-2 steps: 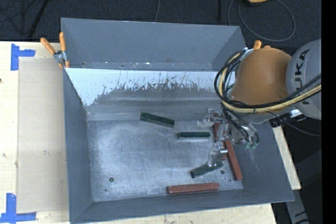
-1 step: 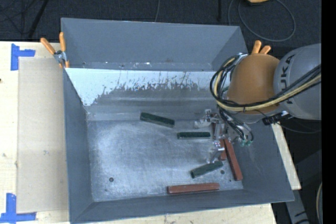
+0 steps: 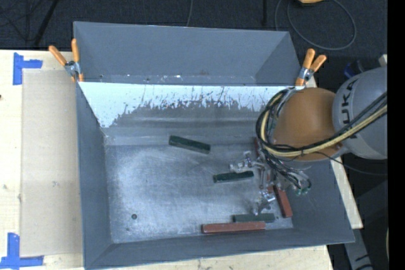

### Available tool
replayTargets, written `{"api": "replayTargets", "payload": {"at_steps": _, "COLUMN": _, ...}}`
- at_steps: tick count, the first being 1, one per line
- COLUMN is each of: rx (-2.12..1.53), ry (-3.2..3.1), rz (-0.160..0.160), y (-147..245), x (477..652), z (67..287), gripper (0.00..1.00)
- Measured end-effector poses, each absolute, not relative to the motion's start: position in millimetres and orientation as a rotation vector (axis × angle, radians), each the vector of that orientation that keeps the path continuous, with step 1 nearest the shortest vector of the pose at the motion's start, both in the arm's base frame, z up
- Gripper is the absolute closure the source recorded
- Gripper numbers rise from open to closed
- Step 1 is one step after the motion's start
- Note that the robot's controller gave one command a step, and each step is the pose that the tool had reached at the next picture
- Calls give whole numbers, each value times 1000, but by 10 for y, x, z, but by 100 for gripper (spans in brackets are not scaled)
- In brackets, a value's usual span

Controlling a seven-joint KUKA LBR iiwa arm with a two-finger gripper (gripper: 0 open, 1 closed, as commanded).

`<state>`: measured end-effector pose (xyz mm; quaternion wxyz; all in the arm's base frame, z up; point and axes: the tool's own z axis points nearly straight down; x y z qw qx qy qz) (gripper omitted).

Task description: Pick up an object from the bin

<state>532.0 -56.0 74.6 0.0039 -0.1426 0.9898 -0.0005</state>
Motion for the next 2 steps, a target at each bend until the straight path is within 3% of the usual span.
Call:
{"api": "replayTargets", "payload": {"at_steps": 1, "rx": -55, "ry": 3147, "rz": 9, "y": -660, "x": 5858, "z": 746, "gripper": 100}}
{"api": "replayTargets", "payload": {"at_steps": 2, "rx": -55, "ry": 3147, "rz": 9, "y": -660, "x": 5858, "z": 746, "gripper": 100}}
